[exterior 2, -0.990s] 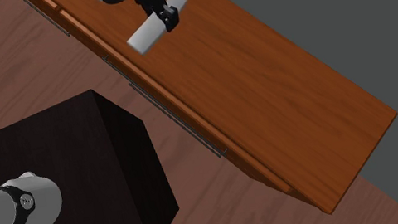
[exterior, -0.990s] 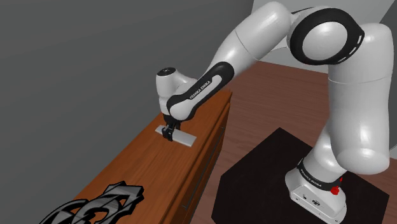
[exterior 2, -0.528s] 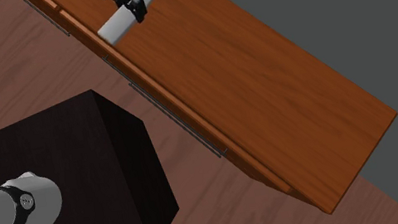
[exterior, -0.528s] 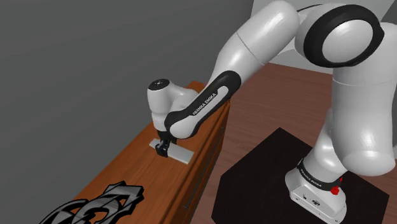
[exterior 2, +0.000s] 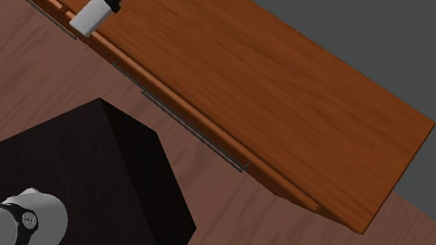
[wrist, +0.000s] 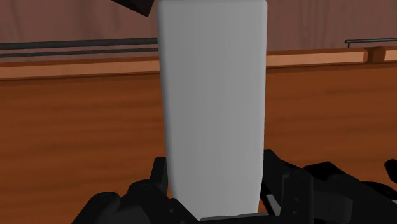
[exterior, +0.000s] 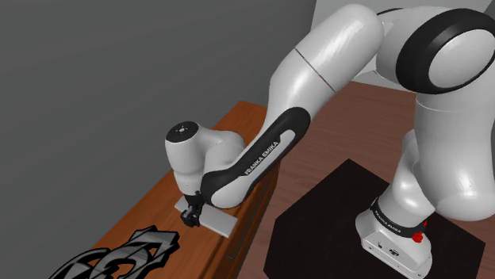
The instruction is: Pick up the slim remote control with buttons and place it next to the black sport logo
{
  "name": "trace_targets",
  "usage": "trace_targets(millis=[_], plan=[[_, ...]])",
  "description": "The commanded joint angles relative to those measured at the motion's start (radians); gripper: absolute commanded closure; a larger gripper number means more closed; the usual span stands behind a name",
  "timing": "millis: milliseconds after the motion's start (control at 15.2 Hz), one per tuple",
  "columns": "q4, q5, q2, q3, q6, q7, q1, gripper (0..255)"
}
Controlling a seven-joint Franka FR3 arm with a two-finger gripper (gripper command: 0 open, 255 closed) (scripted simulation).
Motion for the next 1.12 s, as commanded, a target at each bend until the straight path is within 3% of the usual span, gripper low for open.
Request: trace_targets(millis=[0, 1056], plan=[[0.003, -0.008, 0.014, 0.002, 0.011, 0.035, 0.024, 255], [0.029, -0.067, 0.192, -0.045, 0.160, 0.074, 0.060, 255]])
